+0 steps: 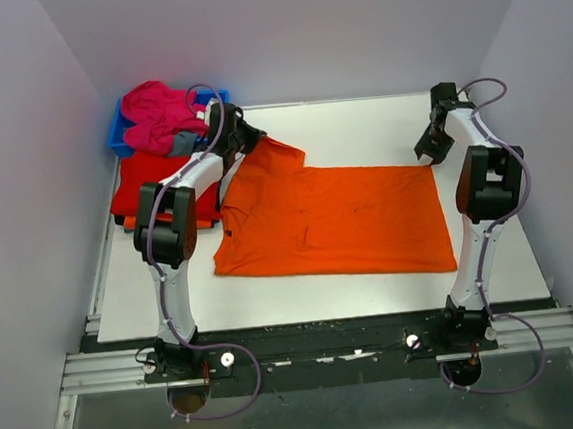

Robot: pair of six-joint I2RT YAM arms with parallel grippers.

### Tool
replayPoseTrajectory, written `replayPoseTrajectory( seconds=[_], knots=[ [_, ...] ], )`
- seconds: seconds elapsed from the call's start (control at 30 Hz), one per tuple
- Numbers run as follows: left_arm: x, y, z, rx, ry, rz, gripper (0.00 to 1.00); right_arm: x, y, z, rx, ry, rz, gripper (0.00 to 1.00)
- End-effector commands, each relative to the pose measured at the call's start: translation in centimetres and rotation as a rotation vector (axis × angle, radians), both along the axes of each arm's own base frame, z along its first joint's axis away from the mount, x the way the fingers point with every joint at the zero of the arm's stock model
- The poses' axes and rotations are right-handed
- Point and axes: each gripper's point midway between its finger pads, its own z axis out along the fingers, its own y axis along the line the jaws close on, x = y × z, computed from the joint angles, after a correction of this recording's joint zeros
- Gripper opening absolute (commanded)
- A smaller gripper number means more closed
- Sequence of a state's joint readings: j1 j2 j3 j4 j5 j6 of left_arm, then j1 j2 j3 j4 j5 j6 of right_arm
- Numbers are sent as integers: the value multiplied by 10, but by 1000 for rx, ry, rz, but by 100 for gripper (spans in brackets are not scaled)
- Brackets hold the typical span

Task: Fold and stack the t-shirts
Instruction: Grap the side of the flattened tshirt furthest away from the robot with both arms

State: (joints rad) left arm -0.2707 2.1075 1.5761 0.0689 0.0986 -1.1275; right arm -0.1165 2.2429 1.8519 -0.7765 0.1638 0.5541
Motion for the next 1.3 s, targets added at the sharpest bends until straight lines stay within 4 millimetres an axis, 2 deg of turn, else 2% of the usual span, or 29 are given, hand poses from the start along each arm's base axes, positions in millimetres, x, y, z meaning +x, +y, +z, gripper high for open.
replayPoseTrajectory(
  seconds=[0.0,0.17,0.37,0.47,0.67,0.73,0.77,0.83,0.87,0.93,0.97,1.13,1.17,1.2,1.27],
  knots=[
    [2,-1,36,-31,-75,-34,0,-4,-6,-5,-56,62,9,47],
    [3,-4,36,-44,-72,-50,0,-6,-7,-7,-93,94,34,47],
    [7,5,38,-43,-77,-44,0,-2,-9,-4,-112,87,44,43],
    [10,5,36,-44,-75,-45,0,18,-8,8,-133,-3,169,43],
    [14,-1,24,-70,-54,-65,0,49,-17,50,-282,-159,403,48],
    [14,-3,22,-72,-51,-72,0,47,-15,57,-315,-221,527,52],
    [13,-3,21,-73,-47,-73,0,48,-20,68,-334,-276,522,53],
    [10,-4,21,-79,-47,-84,0,41,-26,74,-264,-321,510,54],
    [10,-4,24,-79,-53,-86,0,40,-22,77,-186,-349,536,50],
    [8,-4,25,-77,-54,-86,0,36,-15,75,-62,-381,597,57],
    [7,-3,27,-79,-58,-84,0,34,-17,72,-32,-376,591,57],
    [3,-5,43,-79,-87,-88,0,22,-25,43,-37,-275,596,46],
    [3,-4,45,-78,-89,-87,0,21,-26,40,-42,-267,600,50],
    [3,-4,48,-77,-96,-87,0,20,-25,38,-41,-264,610,59],
    [1,-4,48,-76,-95,-89,0,19,-22,37,-34,-265,641,58]
  ],
)
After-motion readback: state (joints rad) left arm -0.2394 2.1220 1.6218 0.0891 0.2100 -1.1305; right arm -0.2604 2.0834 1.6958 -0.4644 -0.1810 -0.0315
